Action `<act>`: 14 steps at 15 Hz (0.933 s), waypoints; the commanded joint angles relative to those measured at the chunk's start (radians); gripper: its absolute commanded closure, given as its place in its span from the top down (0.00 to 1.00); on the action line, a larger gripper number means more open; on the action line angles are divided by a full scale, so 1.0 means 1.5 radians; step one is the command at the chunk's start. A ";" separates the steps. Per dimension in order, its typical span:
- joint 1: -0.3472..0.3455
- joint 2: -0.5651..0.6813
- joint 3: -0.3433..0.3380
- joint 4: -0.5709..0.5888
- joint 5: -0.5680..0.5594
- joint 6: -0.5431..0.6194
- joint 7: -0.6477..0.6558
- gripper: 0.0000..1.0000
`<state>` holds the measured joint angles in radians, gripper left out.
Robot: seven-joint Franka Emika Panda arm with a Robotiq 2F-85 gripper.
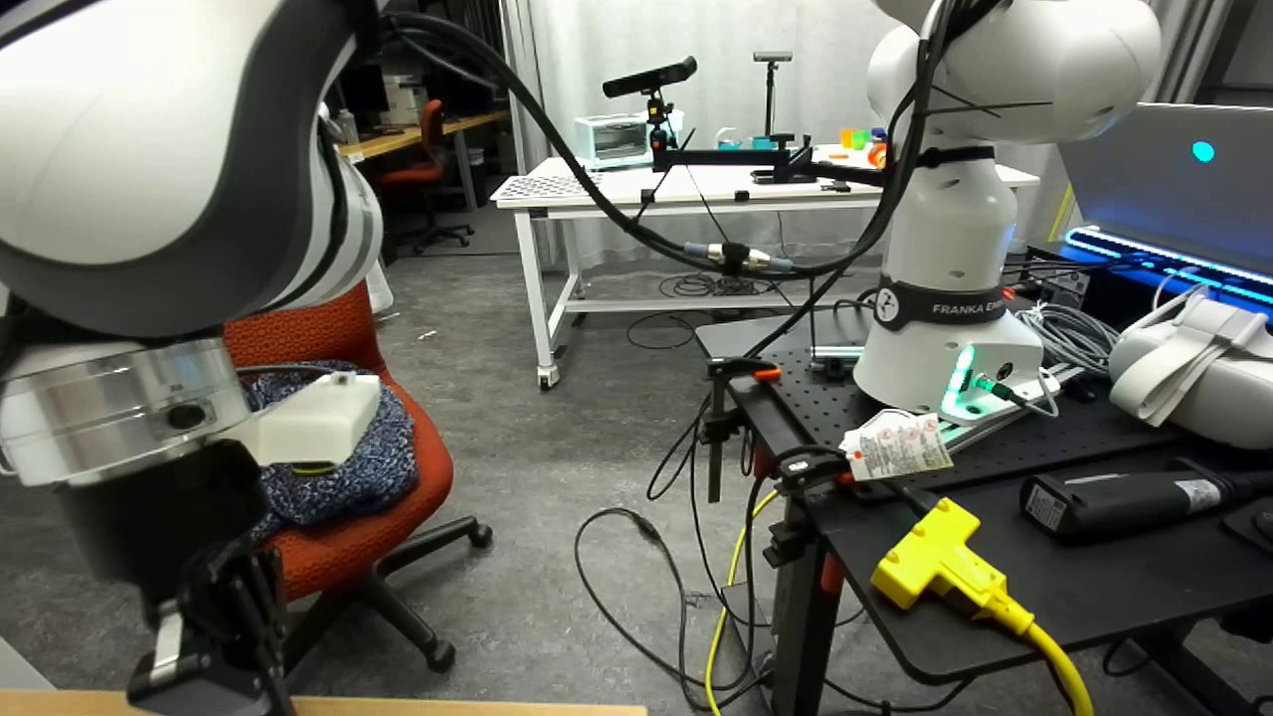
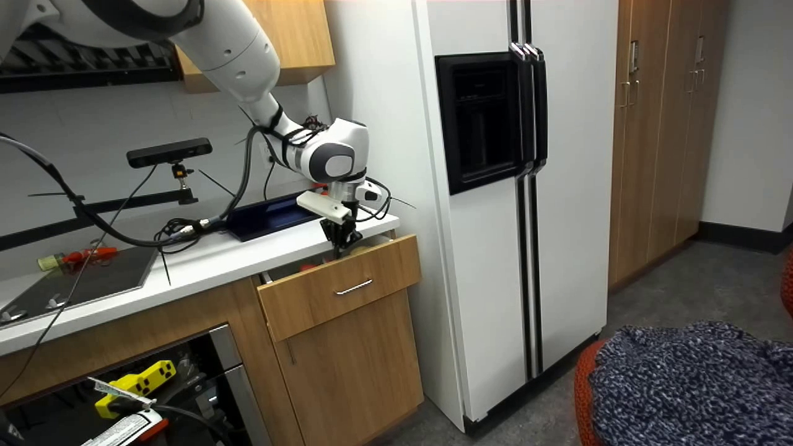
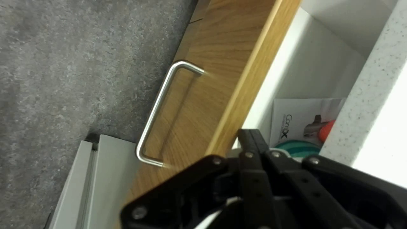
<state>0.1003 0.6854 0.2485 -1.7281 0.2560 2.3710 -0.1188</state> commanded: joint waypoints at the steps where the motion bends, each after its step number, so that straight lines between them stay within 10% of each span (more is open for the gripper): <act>1: 0.049 -0.021 -0.078 -0.022 -0.088 -0.022 0.081 0.00; 14: 0.115 -0.088 -0.201 -0.086 -0.302 -0.086 0.331 0.00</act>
<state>0.2531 0.6059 -0.0236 -1.8060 -0.1525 2.2798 0.3182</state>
